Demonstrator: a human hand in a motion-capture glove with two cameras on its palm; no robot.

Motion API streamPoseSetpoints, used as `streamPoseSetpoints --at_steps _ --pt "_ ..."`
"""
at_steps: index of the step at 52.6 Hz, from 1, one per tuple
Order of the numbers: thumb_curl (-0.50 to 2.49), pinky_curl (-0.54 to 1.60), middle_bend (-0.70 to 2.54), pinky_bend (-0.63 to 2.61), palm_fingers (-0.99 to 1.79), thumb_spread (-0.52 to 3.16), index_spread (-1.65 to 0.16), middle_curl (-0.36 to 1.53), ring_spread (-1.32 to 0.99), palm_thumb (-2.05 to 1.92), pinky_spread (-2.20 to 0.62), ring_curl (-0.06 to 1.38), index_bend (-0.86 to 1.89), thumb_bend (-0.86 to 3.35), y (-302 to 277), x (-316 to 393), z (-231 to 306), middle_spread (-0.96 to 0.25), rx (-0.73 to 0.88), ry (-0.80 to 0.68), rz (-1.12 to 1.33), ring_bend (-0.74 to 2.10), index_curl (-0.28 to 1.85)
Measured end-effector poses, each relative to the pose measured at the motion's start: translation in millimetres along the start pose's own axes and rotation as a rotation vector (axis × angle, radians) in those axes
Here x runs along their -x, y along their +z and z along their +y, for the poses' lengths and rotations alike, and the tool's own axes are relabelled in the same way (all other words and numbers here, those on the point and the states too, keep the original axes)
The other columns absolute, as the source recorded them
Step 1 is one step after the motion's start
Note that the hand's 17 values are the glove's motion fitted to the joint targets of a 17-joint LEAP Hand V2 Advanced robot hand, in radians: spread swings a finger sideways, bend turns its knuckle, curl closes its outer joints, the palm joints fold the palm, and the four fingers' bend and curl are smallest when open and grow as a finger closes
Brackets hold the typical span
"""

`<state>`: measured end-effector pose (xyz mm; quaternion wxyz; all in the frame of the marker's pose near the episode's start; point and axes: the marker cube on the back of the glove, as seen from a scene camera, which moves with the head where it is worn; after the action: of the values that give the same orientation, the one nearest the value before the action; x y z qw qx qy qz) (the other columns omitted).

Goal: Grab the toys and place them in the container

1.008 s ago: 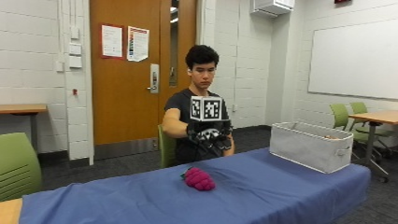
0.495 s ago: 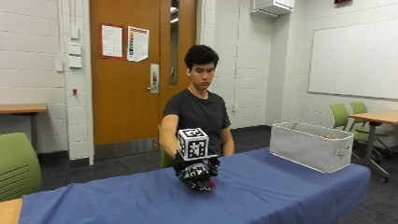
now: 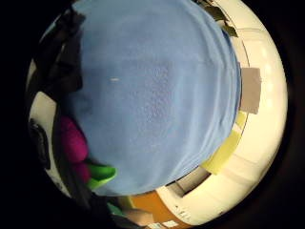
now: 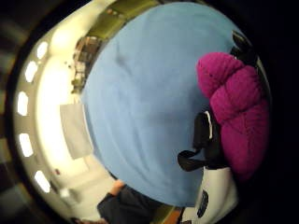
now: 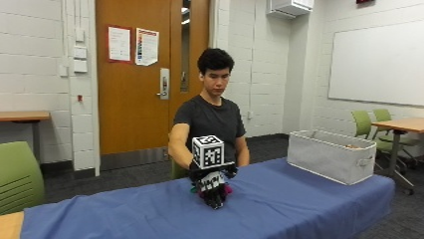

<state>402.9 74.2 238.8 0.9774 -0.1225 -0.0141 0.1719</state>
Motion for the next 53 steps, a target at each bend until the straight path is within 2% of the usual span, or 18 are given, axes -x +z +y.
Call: streamPoseSetpoints --at_steps 8,14,22,30,37,53 --pt "0.37 0.34 0.22 0.73 0.62 1.42 -0.23 0.33 -0.31 0.54 -0.28 0.32 0.46 0.29 -13.2 6.0 2.3 -0.06 -0.071 -0.035 0.035 0.5 0.61" --pt "0.43 0.36 0.36 0.79 0.99 1.31 -0.26 0.38 -0.41 0.57 -0.35 0.38 0.2 0.26 -21.8 9.5 -2.1 -0.18 -0.052 -0.048 0.02 0.77 0.57" --pt "0.52 0.36 0.63 0.74 1.2 1.13 -0.28 0.49 -0.44 0.62 -0.43 0.47 0.09 0.22 -23.7 14.1 -7.7 -0.29 0.003 -0.031 -0.016 0.99 0.55" --pt "0.61 0.37 0.81 0.76 1.2 0.98 -0.31 0.57 -0.43 0.65 -0.48 0.51 0.11 0.2 -37.7 34.2 -7.5 -0.33 0.033 -0.056 -0.024 1.1 0.54" --pt "0.67 0.37 0.89 0.79 1.17 0.87 -0.32 0.61 -0.41 0.66 -0.5 0.53 0.13 0.17 -74.1 70.2 -8.4 -0.34 0.013 -0.127 -0.049 1.17 0.55" --pt "0.79 0.38 0.92 0.82 1.1 0.75 -0.35 0.64 -0.41 0.69 -0.49 0.51 0.15 0.13 -195.5 221.9 -4.7 -0.33 -0.148 -0.363 0.014 1.15 0.59"
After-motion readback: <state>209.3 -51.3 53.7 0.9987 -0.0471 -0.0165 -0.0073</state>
